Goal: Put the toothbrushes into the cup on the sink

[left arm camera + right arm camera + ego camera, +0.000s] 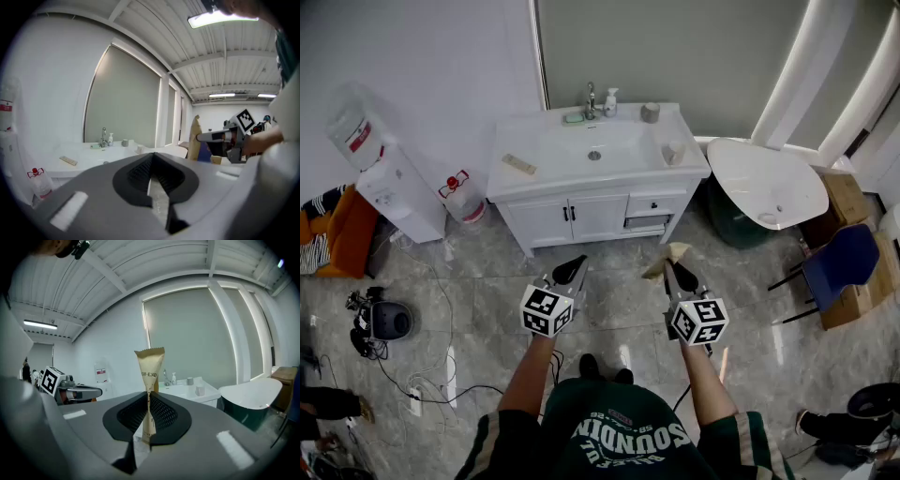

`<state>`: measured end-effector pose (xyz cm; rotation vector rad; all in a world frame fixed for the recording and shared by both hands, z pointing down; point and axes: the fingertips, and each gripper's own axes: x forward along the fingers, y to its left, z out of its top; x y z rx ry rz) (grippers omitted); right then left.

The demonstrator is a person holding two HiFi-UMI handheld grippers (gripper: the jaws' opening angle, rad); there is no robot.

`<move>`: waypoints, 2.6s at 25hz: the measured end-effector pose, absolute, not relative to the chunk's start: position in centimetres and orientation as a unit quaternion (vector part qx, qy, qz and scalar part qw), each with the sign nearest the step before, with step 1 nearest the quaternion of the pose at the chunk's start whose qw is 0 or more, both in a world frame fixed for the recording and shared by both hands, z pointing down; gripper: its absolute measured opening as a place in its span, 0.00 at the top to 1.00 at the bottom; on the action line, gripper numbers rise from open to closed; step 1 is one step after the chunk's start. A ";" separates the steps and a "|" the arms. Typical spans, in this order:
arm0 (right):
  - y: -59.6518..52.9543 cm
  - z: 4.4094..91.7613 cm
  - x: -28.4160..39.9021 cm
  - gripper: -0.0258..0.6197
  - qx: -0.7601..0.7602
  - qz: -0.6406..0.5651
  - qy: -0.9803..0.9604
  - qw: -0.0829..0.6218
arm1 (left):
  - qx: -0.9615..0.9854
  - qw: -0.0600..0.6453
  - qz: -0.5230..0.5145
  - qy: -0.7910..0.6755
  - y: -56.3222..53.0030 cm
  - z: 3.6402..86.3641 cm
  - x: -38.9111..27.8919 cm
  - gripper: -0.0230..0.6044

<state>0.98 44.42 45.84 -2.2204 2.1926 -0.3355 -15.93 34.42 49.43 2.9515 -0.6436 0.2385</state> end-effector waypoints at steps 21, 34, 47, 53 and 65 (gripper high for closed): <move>38.9 48.5 -2.6 0.93 -0.712 -0.117 0.692 -0.001 | 0.975 0.071 0.086 -0.193 28.7 52.1 -19.0 0.88; 31.7 50.1 1.1 0.93 -0.717 -0.122 0.686 0.004 | 0.976 0.070 0.090 -0.187 21.5 53.4 -15.7 0.88; 13.4 50.7 12.1 0.93 -0.688 -0.121 0.716 -0.017 | 0.972 0.085 0.096 -0.198 5.3 54.1 -4.1 0.88; 4.3 49.8 19.9 0.93 -0.684 -0.121 0.720 -0.009 | 0.970 0.075 0.102 -0.205 -3.0 51.9 2.8 0.88; -6.7 48.9 29.6 0.93 -0.679 -0.113 0.726 -0.004 | 0.966 0.084 0.113 -0.215 -12.0 51.2 11.8 0.88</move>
